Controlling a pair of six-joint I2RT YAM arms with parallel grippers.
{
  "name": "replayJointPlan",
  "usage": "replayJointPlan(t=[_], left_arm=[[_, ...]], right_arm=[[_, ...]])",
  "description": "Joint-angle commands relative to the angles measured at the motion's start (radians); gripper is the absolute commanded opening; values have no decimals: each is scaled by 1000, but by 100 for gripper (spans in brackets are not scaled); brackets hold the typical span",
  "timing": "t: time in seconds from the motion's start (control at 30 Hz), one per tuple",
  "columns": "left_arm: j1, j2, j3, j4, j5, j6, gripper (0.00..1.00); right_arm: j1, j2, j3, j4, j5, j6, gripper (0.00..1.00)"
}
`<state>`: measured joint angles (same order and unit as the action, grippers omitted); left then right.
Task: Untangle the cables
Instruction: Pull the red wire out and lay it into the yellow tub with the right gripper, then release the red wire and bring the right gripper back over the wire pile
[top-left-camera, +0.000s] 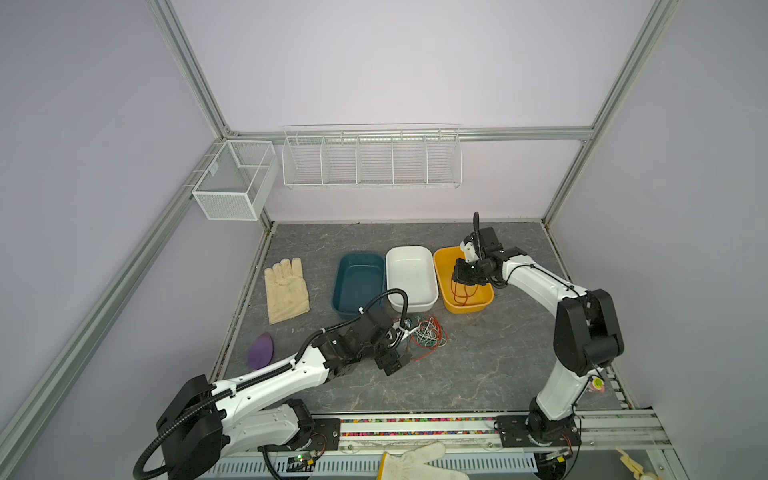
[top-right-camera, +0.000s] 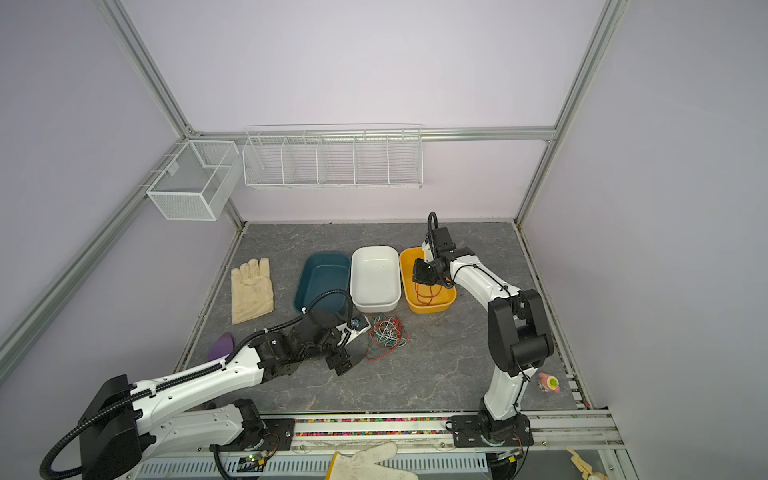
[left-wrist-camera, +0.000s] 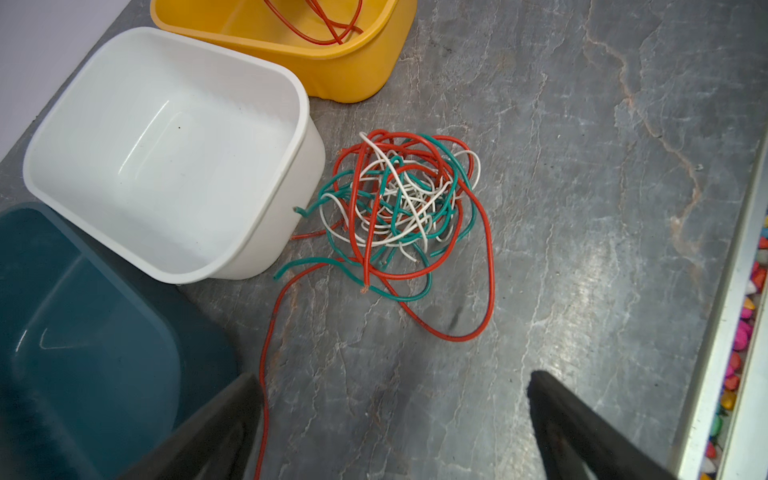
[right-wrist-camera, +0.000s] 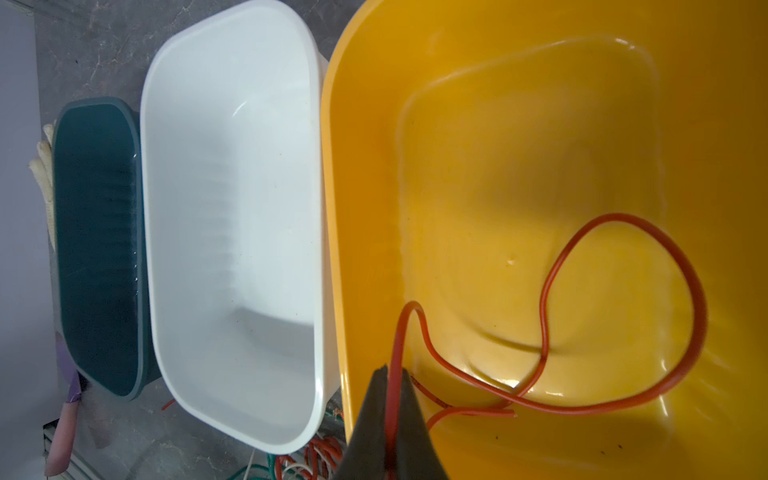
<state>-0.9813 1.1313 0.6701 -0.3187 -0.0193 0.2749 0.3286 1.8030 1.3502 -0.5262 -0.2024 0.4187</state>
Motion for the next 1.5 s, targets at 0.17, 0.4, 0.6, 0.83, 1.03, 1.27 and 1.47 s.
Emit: replayJointPlan(t=[0.17,0.4,0.6,0.83,1.03,1.27,1.47], left_arm=[[-10,-6,39,-23,-15,21,99],[-18,-5,52,-44,-27,21,99],[-103,20,154,-245,-207,23,99],[-166,77,227,-425,-305,-105,99],[-194,46,217,-430,-326,-161,99],[-194,12,147,-343,-282,-131,99],[-194,-31,119,-328,-324,-118,99]], right_arm=[[-3,-1,48,-67,41,-8,13],[0,-45,56,-104,71,0,46],[22,-151,28,-135,67,-7,63],[160,-371,-130,-111,58,-6,74],[263,-567,-332,-55,30,57,82],[376,-679,-512,18,29,152,82],[425,-659,-565,82,50,211,77]])
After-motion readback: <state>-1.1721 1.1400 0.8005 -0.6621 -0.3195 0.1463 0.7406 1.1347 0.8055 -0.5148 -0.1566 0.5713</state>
